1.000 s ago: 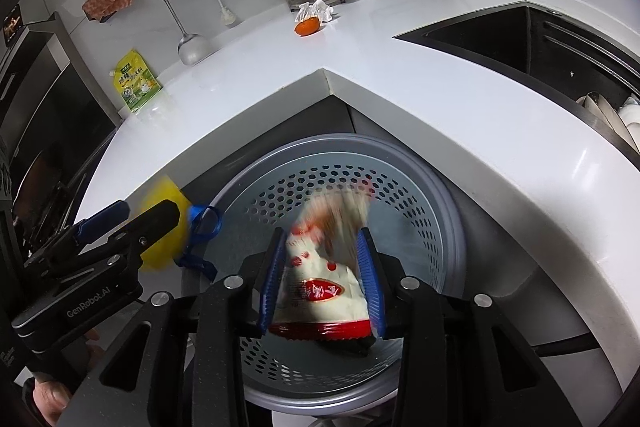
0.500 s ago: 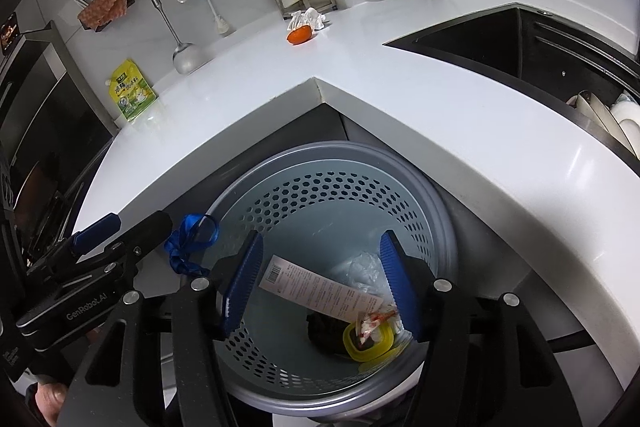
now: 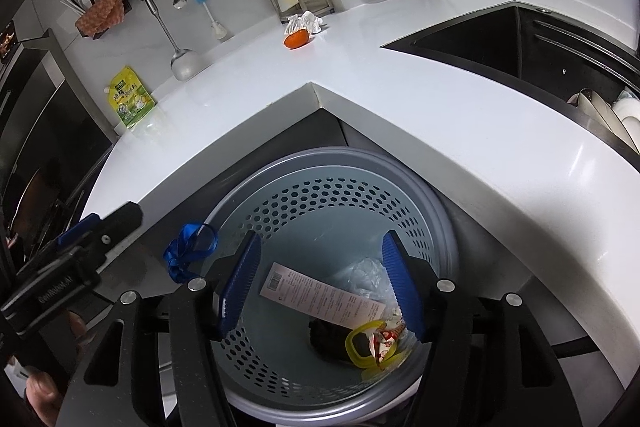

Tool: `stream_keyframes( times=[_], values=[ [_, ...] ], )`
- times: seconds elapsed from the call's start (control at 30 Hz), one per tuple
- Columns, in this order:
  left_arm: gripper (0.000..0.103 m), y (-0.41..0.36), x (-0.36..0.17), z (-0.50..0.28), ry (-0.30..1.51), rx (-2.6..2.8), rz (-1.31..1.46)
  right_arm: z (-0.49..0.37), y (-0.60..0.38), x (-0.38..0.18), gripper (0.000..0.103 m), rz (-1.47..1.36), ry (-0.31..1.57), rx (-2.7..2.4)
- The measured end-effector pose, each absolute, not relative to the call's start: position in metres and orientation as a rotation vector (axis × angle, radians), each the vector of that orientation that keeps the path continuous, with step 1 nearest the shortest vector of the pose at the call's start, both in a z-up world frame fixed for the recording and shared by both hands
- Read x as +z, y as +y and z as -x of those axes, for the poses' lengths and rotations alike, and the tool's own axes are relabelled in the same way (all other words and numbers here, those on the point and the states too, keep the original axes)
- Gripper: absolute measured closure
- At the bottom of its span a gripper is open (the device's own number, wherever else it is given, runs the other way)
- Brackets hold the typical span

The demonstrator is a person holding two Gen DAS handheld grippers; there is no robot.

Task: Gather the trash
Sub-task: 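Move both open tools up from the bin toward the counter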

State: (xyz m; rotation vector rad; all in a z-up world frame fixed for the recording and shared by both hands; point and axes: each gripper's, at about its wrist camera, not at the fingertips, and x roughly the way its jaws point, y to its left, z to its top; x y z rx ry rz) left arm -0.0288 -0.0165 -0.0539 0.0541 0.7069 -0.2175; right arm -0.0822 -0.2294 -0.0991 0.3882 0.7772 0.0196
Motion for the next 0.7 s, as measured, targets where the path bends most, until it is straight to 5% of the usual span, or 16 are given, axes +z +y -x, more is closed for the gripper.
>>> stream_keyframes(
  times=[0.7],
  values=[
    [0.006,-0.023,-0.008,-0.051,0.602,-0.215,-0.056,-0.018,-0.235,-0.036,0.038,-0.271,0.683,0.025]
  ],
)
